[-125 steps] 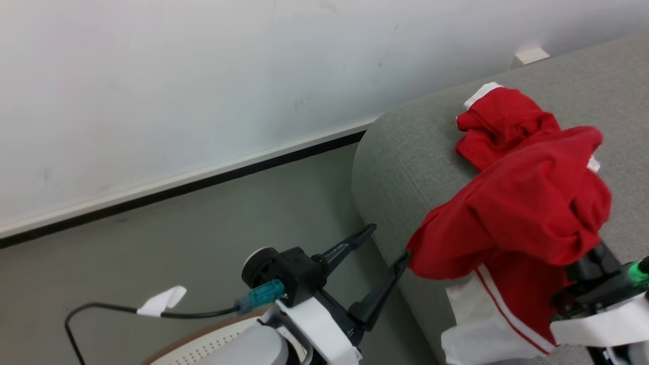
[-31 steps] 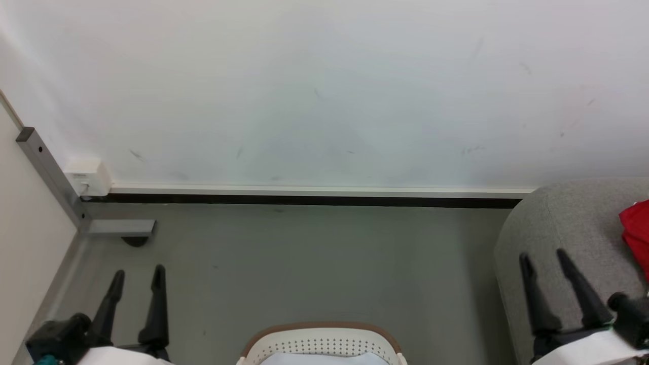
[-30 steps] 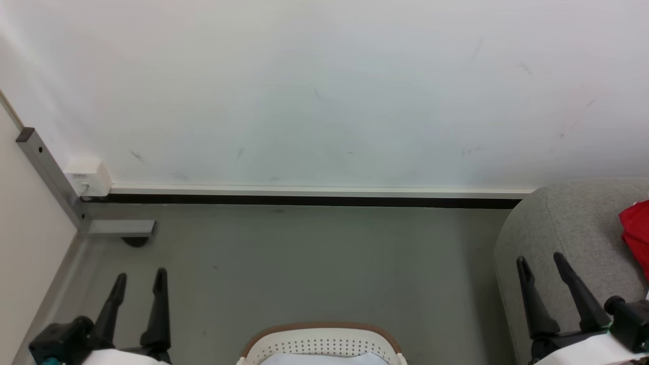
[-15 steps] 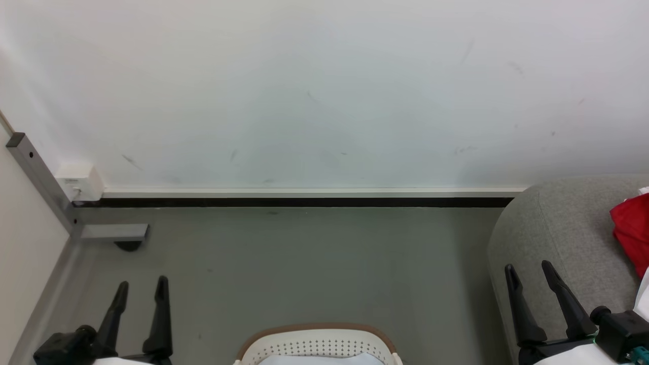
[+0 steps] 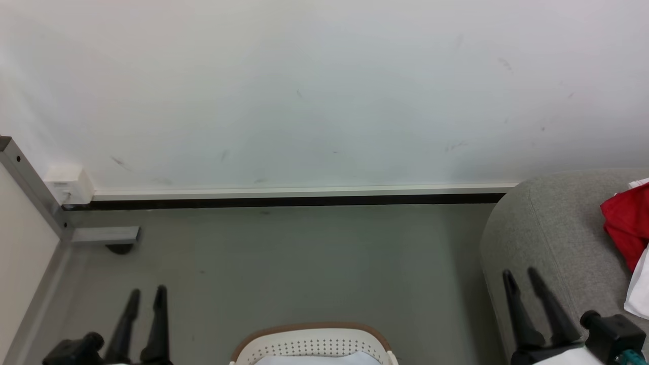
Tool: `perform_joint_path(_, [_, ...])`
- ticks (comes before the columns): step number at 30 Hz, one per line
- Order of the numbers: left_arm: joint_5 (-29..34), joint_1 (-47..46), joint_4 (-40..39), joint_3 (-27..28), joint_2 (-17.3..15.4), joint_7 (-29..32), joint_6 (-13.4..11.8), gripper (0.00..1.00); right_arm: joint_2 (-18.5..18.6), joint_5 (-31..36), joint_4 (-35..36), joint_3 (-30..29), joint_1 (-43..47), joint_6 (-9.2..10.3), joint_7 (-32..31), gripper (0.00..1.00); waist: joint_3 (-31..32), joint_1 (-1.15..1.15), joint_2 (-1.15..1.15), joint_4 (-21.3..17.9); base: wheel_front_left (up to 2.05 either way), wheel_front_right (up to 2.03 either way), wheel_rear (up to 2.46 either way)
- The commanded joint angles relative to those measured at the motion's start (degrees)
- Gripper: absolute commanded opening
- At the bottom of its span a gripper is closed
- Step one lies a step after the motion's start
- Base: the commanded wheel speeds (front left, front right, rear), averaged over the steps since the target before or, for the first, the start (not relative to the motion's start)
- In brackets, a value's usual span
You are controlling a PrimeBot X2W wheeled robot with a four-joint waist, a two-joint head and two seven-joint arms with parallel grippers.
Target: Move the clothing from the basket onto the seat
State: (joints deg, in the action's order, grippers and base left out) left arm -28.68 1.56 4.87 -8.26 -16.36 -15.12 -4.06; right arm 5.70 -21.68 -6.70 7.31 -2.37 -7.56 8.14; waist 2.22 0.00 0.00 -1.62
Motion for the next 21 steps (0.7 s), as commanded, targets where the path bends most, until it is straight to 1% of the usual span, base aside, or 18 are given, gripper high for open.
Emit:
perform_joint_path(1, [-0.07, -0.01, 0.01, 0.02, 0.02, 0.02, 0.02, 0.00, 0.00, -0.07, 0.00, -0.01, 0.00, 0.00, 0.00, 0.00, 0.00, 0.00, 0.00, 0.00, 0.00, 0.00, 0.00])
perform_joint_path(3, [-0.16, 0.52, 0.94, -0.31, 0.82, 0.05, 0.02, 0.00, -0.27, -0.15, -1.07, 0.07, 0.93, 0.00, -0.03, 0.00, -0.01, 0.00, 0.00, -0.01, 0.00, 0.00, 0.00])
perform_joint_path(21, [-15.11, -1.61, 2.99, 3.23, 3.70, 5.08, 2.74, 0.00, -0.64, -16.94, -2.46, -2.92, -0.32, 0.02, -3.21, 0.00, -0.35, 0.00, 0.00, 0.22, 0.00, 0.00, 0.00])
